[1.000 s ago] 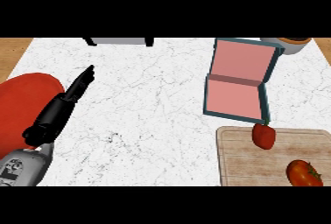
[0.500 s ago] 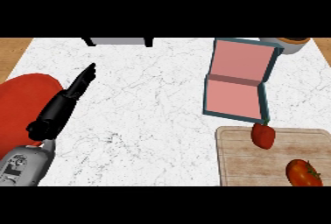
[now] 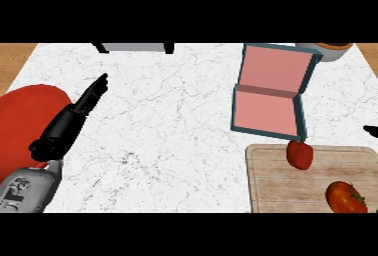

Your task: Pick the tomato from the cutting board and place it in the cardboard box

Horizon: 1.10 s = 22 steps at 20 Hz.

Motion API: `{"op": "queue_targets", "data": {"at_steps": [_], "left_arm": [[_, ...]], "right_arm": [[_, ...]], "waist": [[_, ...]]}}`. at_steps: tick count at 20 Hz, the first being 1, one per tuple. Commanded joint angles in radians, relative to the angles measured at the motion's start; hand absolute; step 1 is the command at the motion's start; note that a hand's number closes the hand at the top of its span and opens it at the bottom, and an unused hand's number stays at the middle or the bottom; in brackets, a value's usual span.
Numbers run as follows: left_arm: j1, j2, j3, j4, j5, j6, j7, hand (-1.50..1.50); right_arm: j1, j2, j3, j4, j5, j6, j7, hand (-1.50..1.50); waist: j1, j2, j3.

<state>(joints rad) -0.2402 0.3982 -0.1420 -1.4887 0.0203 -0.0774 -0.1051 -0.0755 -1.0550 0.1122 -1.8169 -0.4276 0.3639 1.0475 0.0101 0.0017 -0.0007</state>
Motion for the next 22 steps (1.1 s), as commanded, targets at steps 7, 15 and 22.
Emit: {"op": "queue_targets", "data": {"at_steps": [7, 15, 22], "left_arm": [[0.043, -0.038, 0.027, 0.036, -0.035, -0.015, -0.070, 0.00], [-0.019, -0.024, 0.089, -0.026, -0.016, -0.074, 0.046, 0.00], [-0.011, -0.084, 0.081, 0.037, -0.079, -0.055, -0.010, 0.00]], "right_arm": [[-0.005, 0.033, 0.056, 0.087, 0.087, 0.069, 0.050, -1.50], [0.038, 0.121, 0.045, 0.119, 0.185, 0.072, -0.022, -1.50], [0.050, 0.209, 0.083, 0.096, 0.240, 0.049, 0.012, -1.50]], "waist": [[-0.006, 0.001, 0.000], [-0.013, -0.002, 0.001], [-0.012, -0.002, 0.000]]}}
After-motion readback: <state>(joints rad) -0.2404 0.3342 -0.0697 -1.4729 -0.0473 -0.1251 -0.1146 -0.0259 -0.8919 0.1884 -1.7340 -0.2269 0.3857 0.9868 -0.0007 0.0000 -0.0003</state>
